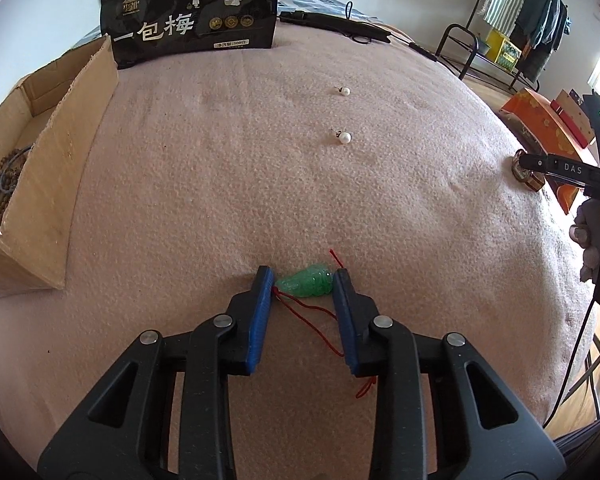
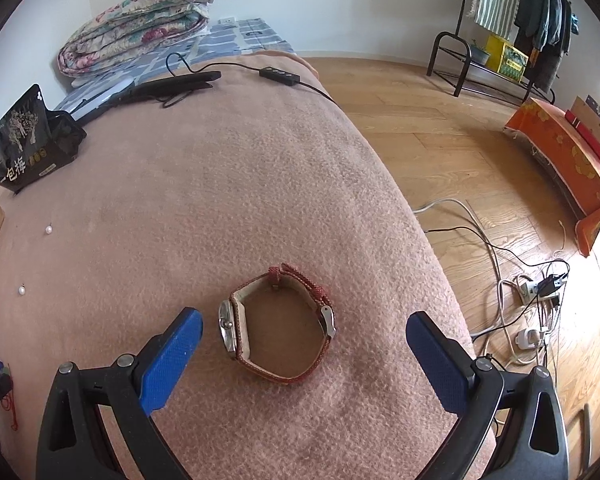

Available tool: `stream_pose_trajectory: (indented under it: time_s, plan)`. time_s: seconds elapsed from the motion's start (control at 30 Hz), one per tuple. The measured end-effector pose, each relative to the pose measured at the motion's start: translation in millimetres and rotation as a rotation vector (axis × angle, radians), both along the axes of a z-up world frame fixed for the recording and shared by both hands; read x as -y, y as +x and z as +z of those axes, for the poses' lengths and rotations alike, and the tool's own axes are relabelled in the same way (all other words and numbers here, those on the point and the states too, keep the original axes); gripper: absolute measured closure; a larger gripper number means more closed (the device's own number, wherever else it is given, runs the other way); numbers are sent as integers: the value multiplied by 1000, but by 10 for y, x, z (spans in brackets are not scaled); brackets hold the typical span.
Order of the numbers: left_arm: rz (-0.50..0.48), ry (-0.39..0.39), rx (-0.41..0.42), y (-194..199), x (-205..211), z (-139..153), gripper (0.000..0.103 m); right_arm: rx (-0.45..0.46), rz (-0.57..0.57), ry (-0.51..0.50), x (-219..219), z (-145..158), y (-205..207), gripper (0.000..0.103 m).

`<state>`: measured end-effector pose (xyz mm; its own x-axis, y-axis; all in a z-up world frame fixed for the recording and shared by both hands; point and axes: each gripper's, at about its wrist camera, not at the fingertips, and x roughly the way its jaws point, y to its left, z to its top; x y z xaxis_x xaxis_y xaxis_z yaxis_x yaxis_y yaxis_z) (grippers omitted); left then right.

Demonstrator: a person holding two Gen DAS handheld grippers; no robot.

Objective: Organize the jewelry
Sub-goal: 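Close left gripper on the jade pendant while right gripper closes on the watch, then lift and carry the jade pendant and gold watch over the cardboard box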

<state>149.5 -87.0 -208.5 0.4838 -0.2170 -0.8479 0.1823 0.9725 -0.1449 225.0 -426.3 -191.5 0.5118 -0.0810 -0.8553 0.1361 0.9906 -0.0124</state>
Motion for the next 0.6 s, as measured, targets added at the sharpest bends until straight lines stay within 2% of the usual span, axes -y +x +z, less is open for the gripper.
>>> stream_pose_trajectory:
  time_s: [0.1, 0.17, 0.27, 0.33, 0.6]
  plan:
    - [-2, 1, 1, 0, 0, 3, 73, -7, 20, 6, -29, -15, 18, 3]
    - [-3, 1, 1, -3, -2, 4, 73, -24, 34, -5, -64, -42, 45, 10]
    - [-3, -2, 1, -6, -2, 5, 73, -55, 54, 19, -87, -86, 83, 30]
    - [-4, -4, 1, -9, -1, 9, 73, -63, 54, 29, -94, -98, 85, 40]
    - [6, -30, 3, -40, -61, 100, 73, -56, 52, 76, -99, -35, 42, 43]
